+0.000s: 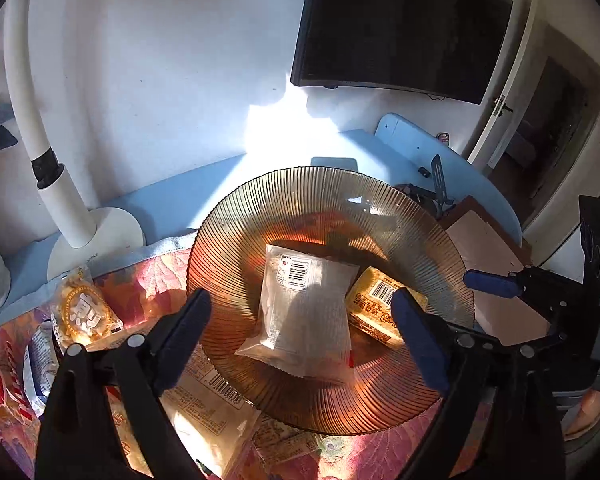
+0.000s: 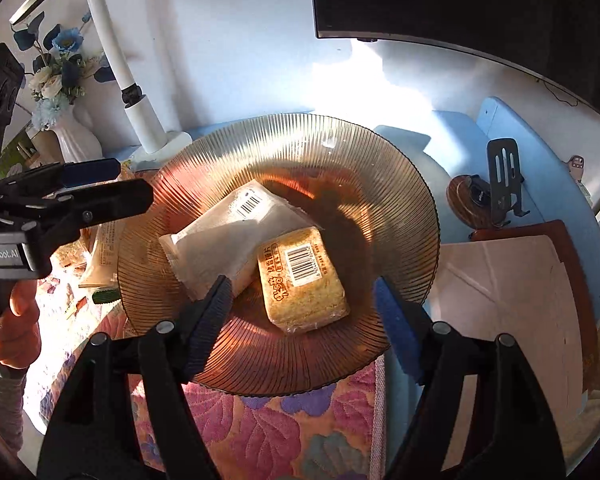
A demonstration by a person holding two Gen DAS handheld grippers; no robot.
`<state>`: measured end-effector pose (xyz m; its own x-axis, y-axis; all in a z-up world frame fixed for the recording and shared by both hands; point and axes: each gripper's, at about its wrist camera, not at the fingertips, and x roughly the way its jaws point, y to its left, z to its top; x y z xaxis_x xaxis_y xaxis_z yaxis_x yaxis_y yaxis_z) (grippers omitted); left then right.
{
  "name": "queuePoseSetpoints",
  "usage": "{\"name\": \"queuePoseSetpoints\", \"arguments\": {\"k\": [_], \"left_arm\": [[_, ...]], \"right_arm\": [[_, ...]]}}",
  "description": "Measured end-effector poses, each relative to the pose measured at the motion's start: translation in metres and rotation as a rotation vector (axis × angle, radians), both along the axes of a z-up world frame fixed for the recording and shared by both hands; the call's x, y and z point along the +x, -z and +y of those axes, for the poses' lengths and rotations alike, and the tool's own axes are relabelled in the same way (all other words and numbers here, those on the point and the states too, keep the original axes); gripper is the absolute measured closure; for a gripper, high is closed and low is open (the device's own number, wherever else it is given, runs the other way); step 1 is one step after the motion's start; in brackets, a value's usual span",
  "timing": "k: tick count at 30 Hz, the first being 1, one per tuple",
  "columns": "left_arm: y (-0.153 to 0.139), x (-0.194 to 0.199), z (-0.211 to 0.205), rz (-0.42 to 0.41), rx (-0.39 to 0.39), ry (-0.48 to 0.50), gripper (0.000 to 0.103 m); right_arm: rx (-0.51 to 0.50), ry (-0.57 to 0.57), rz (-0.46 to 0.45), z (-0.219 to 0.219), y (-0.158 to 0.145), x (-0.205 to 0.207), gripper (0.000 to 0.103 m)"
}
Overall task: Organize snacks
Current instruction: 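Carry both snacks over the amber bowl and open both tools to drop them, then move both tools back toward the remaining snacks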
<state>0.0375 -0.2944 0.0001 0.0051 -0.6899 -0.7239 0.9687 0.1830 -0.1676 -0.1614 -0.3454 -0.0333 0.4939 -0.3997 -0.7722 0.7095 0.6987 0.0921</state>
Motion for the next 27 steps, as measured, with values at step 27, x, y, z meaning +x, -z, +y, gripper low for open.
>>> {"name": "queuePoseSetpoints", "arguments": {"k": [27], "left_arm": [[0.092,0.075,0.273,-0.143,0.069,-0.588,0.009]], "right_arm": [[-0.149,-0.216,-0.006,0.183,0.065,0.117,0.011]]}}
